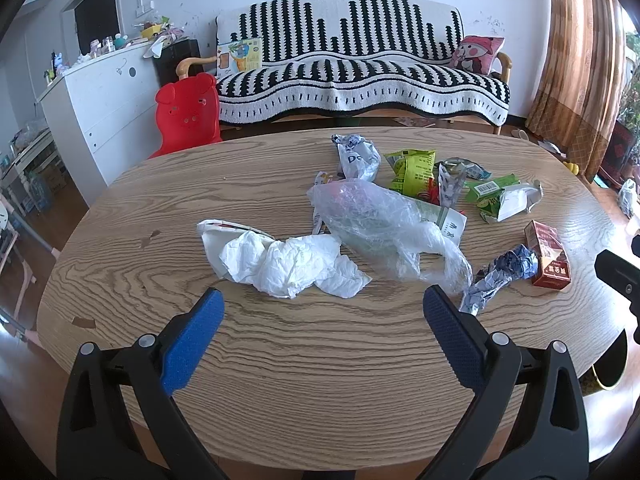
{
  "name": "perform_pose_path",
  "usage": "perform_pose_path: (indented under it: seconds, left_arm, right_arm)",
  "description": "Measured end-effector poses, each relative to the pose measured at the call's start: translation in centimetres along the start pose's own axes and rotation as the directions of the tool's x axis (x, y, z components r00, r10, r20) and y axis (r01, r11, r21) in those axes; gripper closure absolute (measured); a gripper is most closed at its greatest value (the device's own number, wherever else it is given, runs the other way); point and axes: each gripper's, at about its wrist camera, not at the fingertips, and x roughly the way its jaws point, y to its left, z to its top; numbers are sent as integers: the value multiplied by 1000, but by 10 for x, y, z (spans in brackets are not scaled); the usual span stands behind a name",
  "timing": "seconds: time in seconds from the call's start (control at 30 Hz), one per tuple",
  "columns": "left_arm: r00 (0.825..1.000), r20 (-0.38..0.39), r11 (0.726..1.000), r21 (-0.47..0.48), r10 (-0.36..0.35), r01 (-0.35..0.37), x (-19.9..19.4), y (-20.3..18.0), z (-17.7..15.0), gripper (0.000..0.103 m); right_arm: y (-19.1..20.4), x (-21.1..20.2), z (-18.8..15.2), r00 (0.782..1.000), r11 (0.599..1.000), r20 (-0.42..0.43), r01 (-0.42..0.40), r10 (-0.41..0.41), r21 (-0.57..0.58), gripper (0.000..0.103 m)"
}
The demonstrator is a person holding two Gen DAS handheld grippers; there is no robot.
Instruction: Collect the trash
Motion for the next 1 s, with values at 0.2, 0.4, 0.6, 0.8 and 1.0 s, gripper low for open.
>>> perform_pose_path:
  seconds: [0.2, 0.4, 0.6, 0.8, 1.0]
  left_arm:
    - [1000, -2, 1000, 1, 0, 0, -2, -1, 2, 6]
    - [1000, -10, 1000, -6, 4, -4, 0, -1, 1, 6]
    - [1000, -18, 1000, -14, 7, -7, -1, 7, 3, 6]
    - [1000, -26, 998, -55, -11, 9, 2, 37, 5, 6]
    - [999, -47, 997, -79, -27, 23, 11, 67, -3, 6]
  right_arm:
    - [2, -1, 1, 1000, 1000, 0, -3, 3, -2, 6]
    - [3, -2, 1, 1000, 1000, 2, -3, 3, -1, 6]
    - [12, 1, 2, 1000, 1000, -5, -12, 12, -8, 6]
    - [29, 22, 4, 993, 992, -37, -115, 113, -44, 6]
    - [75, 74, 21, 971, 966, -107, -225, 212, -126, 11]
